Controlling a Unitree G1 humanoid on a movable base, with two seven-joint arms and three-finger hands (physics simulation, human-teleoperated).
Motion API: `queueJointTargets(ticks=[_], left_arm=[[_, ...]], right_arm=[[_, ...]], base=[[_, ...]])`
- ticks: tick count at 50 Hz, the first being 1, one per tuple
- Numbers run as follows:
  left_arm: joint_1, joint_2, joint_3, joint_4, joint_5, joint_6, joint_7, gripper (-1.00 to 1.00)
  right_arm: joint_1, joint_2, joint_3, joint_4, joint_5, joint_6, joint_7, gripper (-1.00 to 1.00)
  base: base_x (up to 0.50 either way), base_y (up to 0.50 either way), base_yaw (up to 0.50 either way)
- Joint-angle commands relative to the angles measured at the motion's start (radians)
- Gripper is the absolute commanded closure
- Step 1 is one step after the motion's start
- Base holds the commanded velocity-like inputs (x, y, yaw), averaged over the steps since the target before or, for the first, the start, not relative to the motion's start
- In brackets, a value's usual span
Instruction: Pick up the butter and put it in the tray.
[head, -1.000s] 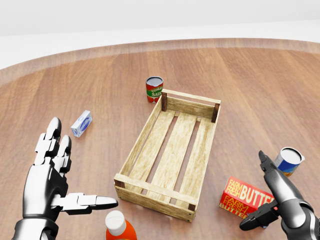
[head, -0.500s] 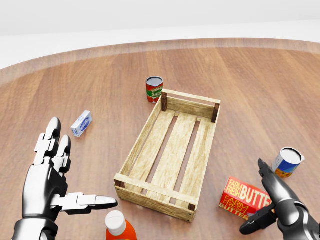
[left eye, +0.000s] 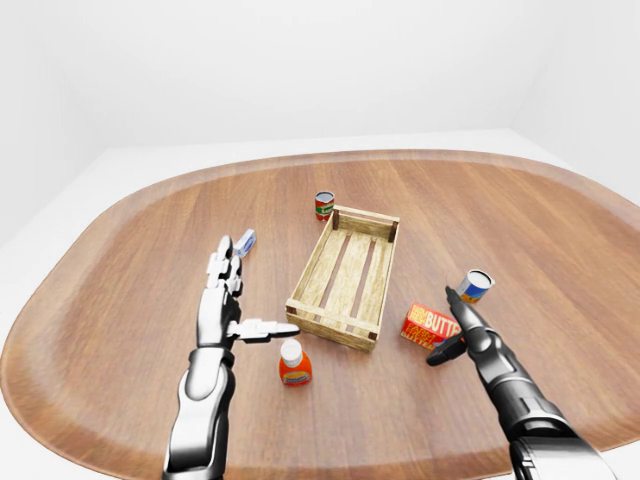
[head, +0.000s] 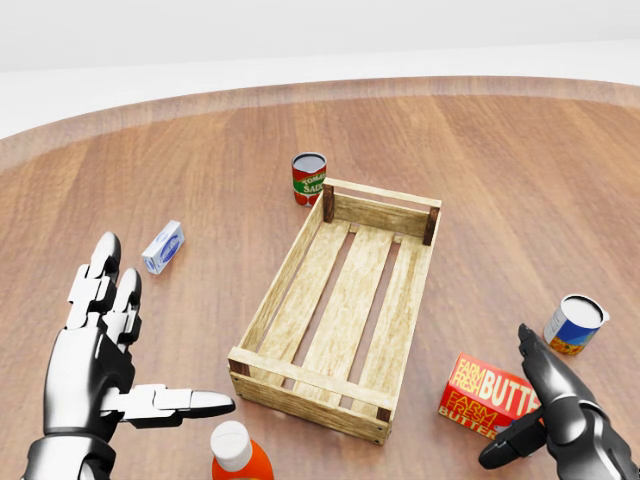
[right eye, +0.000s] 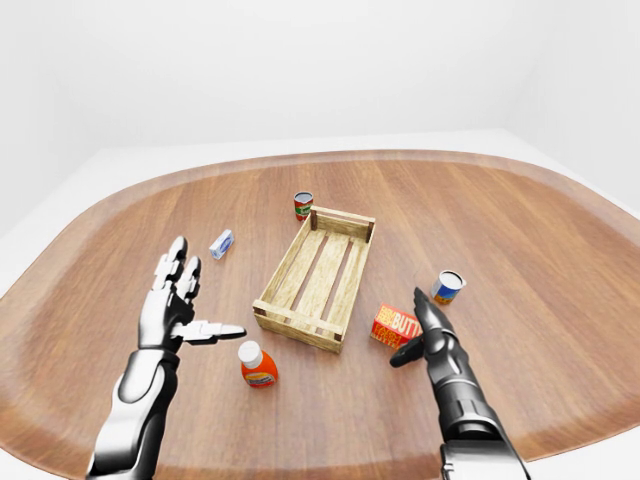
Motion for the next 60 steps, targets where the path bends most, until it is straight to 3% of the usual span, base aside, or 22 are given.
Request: queueJointTargets(ticks=[1,44,45,46,47,60], left_arm=[[-0.042,-0.001,-0.008,0.118,0.020,0.000,0.024,-1.00],[-0.047,0.002,0.001,0.115,0.011,0.000,0.020,-1.00],[-0.048,0.003,0.001,0.116,0.012,0.000,0.021,-1.00],[-0.048,0.003,0.001,0.118,0.012,0.000,0.020,-1.00],[-0.048,0.003,0.001,0.117,0.012,0.000,0.021,-1.00],[-0.048,0.002,-0.001,0.124,0.013,0.000,0.021,-1.00]], right_arm=[[-0.070,0.010,0.001,0.244,0.037,0.000,-0.021,-1.00],[-0.126,0.041,0.023,0.357,0.004,0.000,-0.026,-1.00],[-0.124,0.041,0.024,0.357,0.002,0.000,-0.025,0.05],[-0.124,0.041,0.025,0.357,0.000,0.000,-0.029,0.76],[-0.124,0.041,0.024,0.357,0.001,0.000,-0.029,1.00],[-0.116,0.044,0.025,0.352,0.001,0.000,-0.026,1.00]], base=[[0.00,0.00,0.00],[0.00,0.00,0.00],[0.00,0.00,0.00],[0.00,0.00,0.00],[0.00,0.00,0.00],[0.00,0.00,0.00]])
